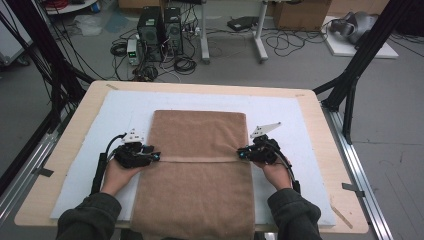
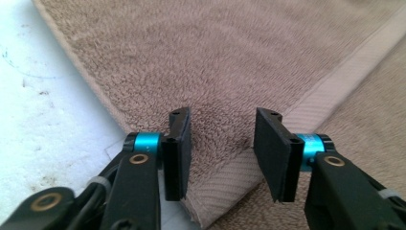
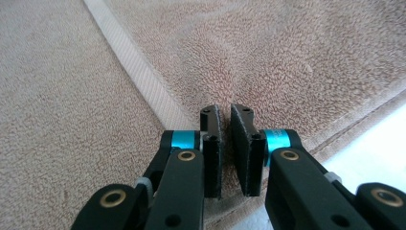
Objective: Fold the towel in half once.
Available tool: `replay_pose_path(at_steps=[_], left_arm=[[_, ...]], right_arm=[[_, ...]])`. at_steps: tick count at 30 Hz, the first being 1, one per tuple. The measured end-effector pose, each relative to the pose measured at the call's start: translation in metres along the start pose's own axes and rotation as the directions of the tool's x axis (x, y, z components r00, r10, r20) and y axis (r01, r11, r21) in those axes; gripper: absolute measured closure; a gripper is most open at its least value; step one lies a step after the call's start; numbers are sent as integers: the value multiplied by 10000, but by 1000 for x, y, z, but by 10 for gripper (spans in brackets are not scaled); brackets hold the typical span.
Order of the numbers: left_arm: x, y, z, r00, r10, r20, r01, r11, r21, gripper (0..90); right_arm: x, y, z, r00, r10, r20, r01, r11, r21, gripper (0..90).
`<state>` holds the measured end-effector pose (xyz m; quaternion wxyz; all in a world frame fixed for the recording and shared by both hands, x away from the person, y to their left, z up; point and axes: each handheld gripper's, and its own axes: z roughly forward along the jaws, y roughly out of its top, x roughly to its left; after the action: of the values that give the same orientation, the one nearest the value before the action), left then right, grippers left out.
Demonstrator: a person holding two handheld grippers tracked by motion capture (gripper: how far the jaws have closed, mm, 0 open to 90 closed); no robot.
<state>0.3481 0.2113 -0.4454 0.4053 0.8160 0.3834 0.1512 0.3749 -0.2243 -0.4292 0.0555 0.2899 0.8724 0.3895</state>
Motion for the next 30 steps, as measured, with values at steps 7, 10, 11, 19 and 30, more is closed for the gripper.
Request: replay_pose_path(at_steps=[7,10,11,19,30], left_arm=[[-3,4,0,9996,192,-202,-191,9998,75,845],[-3,5,-3,9998,85,-163,-87,9999,-100,855],[-2,5,-5,9999,7,-146,-10,9998,-212,856],[-1,21,-24,9999,-97,-55,92,9959,-903,856],[-6,27,-43,9998,-51,185,74,9924,-1226,855]], right_arm=[[-1,-1,7,9999,11,-103,-9,9998,207,829],[-2,0,4,9998,-78,-170,79,9999,65,834],[-2,0,3,9998,-94,-186,94,10000,6,834],[2,13,-16,9996,-280,-63,277,9984,-496,835],[14,24,-42,9970,-741,-225,714,9923,-1016,834]])
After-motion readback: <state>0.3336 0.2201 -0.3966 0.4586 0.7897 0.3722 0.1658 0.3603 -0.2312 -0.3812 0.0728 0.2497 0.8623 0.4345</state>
